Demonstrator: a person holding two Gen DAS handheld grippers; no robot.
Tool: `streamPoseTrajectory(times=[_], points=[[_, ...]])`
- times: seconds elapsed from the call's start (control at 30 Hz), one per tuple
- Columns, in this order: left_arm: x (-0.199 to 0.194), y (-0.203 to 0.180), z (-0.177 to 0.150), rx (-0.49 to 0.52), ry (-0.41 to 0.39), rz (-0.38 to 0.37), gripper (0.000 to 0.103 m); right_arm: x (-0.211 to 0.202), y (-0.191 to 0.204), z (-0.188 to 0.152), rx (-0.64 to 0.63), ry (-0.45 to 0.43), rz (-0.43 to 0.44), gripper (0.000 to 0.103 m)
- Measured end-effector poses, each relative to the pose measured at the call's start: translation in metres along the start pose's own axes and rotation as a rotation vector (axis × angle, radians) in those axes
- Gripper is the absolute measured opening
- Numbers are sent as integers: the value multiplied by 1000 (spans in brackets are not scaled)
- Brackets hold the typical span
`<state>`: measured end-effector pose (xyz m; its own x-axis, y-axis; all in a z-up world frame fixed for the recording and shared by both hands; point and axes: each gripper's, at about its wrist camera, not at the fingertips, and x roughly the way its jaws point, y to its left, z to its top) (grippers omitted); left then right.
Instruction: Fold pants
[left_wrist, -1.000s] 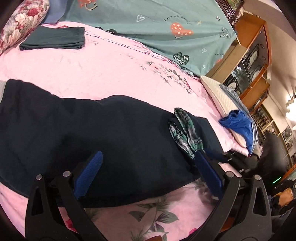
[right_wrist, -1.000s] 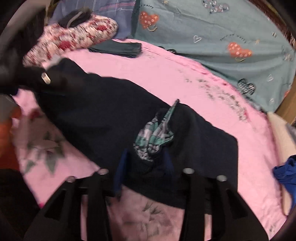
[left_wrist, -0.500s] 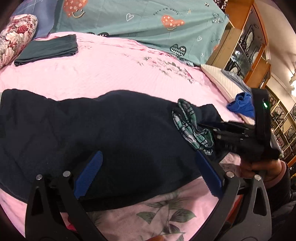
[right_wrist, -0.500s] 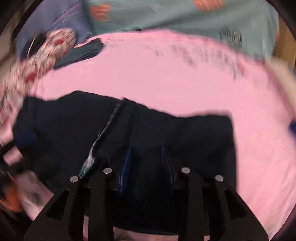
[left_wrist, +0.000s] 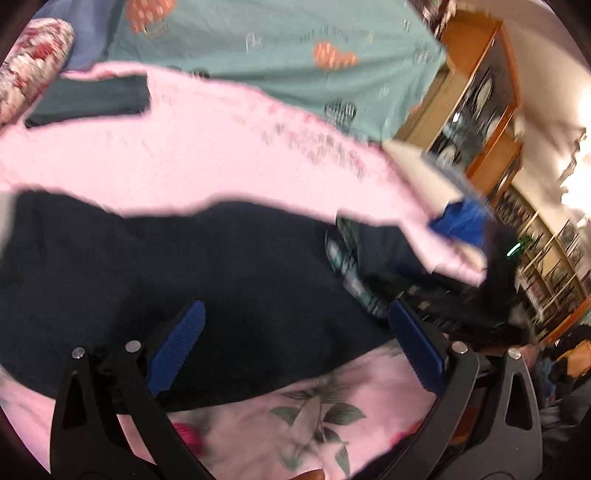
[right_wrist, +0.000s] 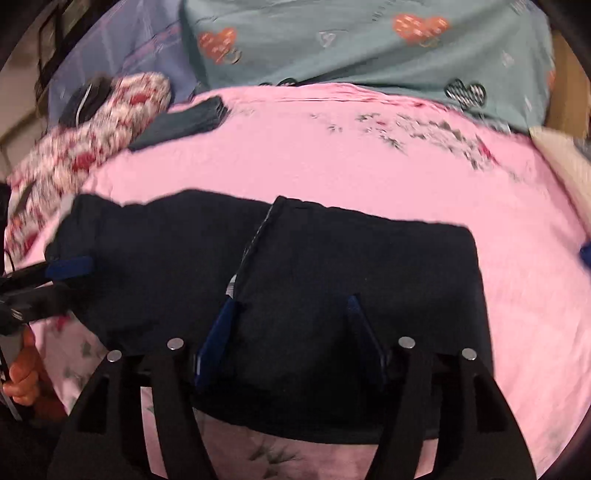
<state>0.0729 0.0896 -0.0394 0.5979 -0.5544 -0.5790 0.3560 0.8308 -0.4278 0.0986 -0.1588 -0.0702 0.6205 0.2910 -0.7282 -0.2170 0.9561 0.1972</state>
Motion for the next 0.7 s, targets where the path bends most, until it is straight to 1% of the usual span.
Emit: streamPoseTrajectory(times=[0.07,0.1,0.17,0.2,0.23,0.3,0.33,0.37,0.43,0.47,0.53,0.63,0.7], points=[[-29,16,12,4,-60,83,101,-9,-1,-2,15,-24,-1,65],[-45,29,17,-13,-96,143,101,-12,-2,0,31,-31,-8,65],[-67,56,22,-81,-135,223,101,-20,-2,3,82,-44,-8,65],[-77,71,23,-128,-151,256,101,-23,-1,6,118,-58,14,65],[-90,89,23,-193,-169,291,101,-28,6,9,150,-52,70,65],[-111,118,18,-307,-207,329,101,-35,24,15,135,-65,166,65],[-118,127,16,-343,-225,334,101,-39,39,17,95,-87,195,65],[-125,137,13,-378,-242,339,101,-42,63,19,21,-115,217,65],[-138,148,7,-420,-259,351,101,-40,103,19,-114,-127,233,65],[-142,152,5,-428,-263,355,101,-35,133,16,-212,-121,244,65],[-150,154,-1,-420,-263,365,101,-26,174,10,-336,-115,265,65],[-159,152,-11,-401,-262,371,101,-8,236,1,-502,-88,306,65],[-167,155,-17,-402,-259,368,101,2,269,-4,-591,-82,301,65]])
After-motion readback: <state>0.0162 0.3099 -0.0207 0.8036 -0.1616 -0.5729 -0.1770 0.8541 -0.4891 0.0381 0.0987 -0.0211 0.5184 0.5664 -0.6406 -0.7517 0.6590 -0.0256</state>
